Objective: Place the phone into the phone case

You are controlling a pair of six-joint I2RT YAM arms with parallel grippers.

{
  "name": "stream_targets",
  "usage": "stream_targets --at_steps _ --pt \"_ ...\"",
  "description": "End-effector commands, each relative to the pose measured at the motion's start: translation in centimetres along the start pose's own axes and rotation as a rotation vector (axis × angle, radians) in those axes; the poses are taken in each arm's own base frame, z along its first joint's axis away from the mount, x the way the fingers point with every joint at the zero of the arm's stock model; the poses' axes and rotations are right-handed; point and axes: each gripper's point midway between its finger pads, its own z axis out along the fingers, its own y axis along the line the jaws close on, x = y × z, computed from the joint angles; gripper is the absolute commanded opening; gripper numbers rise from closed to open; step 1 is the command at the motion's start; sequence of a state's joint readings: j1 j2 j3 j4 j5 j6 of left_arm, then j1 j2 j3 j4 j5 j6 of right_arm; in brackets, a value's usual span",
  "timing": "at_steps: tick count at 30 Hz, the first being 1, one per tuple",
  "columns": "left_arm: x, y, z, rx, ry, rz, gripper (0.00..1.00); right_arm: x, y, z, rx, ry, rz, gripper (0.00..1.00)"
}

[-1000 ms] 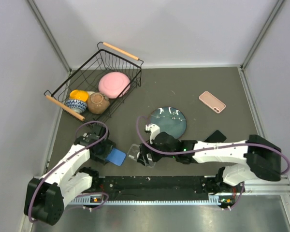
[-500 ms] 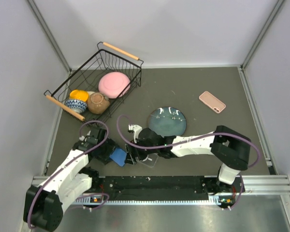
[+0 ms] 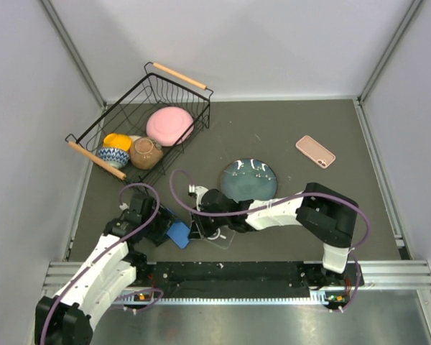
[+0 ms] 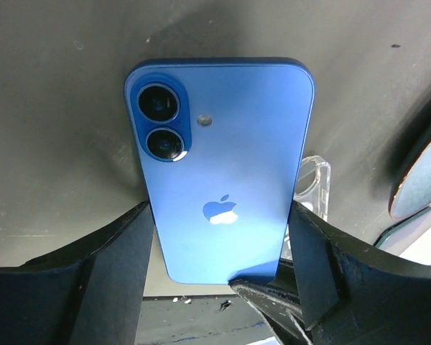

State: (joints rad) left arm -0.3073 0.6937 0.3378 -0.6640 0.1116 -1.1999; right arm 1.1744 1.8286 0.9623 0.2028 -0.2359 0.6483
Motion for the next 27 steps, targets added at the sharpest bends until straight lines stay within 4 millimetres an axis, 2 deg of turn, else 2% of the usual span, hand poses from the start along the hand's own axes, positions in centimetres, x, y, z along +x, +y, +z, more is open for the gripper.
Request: stream_targets --at_steps 1,3,4,7,9,10,12,14,15,16,18,20,21,23,24,26,27 --pt "0.4 -2.1 -0.4 0.108 0.024 0.058 0.23 -3.4 2.1 -0.5 -0.076 -0.114 -0.006 0.07" --pt "0.7 -2.8 -0.8 0.151 0.044 0.106 0.43 -3.8 2.3 -1.0 -0.085 -0.127 -0.009 0.0" --pt "0.7 -3.3 -1.3 0.167 0.046 0.115 0.61 -3.9 2.1 -1.2 -0.085 -0.13 -0.01 0.0" --pt "0.6 -4.0 -2.5 0.174 0.048 0.136 0.83 -4.8 2.3 -2.3 -0.099 -0.155 -0.026 0.0" --pt "0.6 -4.3 -3.1 0.177 0.046 0.161 0.87 -5.1 2.0 -3.0 -0.099 -0.164 -0.035 0.0" --pt "0.4 -5.0 -3.9 0.199 0.035 0.174 0.9 -5.9 2.4 -4.0 -0.108 -0.188 -0.044 0.0" --pt "0.4 -5.2 -4.7 0.204 0.03 0.197 0.91 -5.9 1.8 -4.8 -0.081 -0.192 -0.063 0.0" --pt "0.5 -6.0 -5.6 0.24 0.034 0.214 0.92 -6.9 1.6 -6.4 -0.07 -0.227 -0.079 0.0" --pt "0.5 -6.4 -6.1 0.264 0.029 0.227 0.92 -6.4 1.0 -6.8 -0.053 -0.218 -0.093 0.0" --pt "0.4 -6.7 -6.5 0.28 0.023 0.231 0.92 -7.2 1.4 -8.0 -0.06 -0.246 -0.108 0.0" --pt "0.2 -7.0 -7.0 0.299 0.001 0.231 0.9 -7.0 0.6 -9.1 -0.026 -0.243 -0.148 0.0" --pt "-0.5 -7.0 -7.1 0.295 -0.043 0.227 0.89 -7.6 1.2 -10.9 -0.018 -0.27 -0.198 0.0" --pt "-0.8 -6.9 -7.1 0.291 -0.058 0.224 0.88 -7.4 0.6 -11.5 0.016 -0.269 -0.232 0.0" --pt "-1.4 -6.8 -7.1 0.282 -0.094 0.227 0.88 -7.7 0.7 -13.2 0.031 -0.308 -0.289 0.0" --pt "-1.5 -6.9 -7.1 0.285 -0.098 0.234 0.88 -7.0 -0.1 -13.4 0.057 -0.301 -0.34 0.0" --pt "-1.6 -7.1 -7.3 0.285 -0.105 0.254 0.88 -6.8 -0.5 -14.2 0.068 -0.324 -0.41 0.0" --pt "-1.8 -7.2 -7.3 0.28 -0.108 0.256 0.88 -5.9 -1.2 -14.8 0.082 -0.33 -0.481 0.0"
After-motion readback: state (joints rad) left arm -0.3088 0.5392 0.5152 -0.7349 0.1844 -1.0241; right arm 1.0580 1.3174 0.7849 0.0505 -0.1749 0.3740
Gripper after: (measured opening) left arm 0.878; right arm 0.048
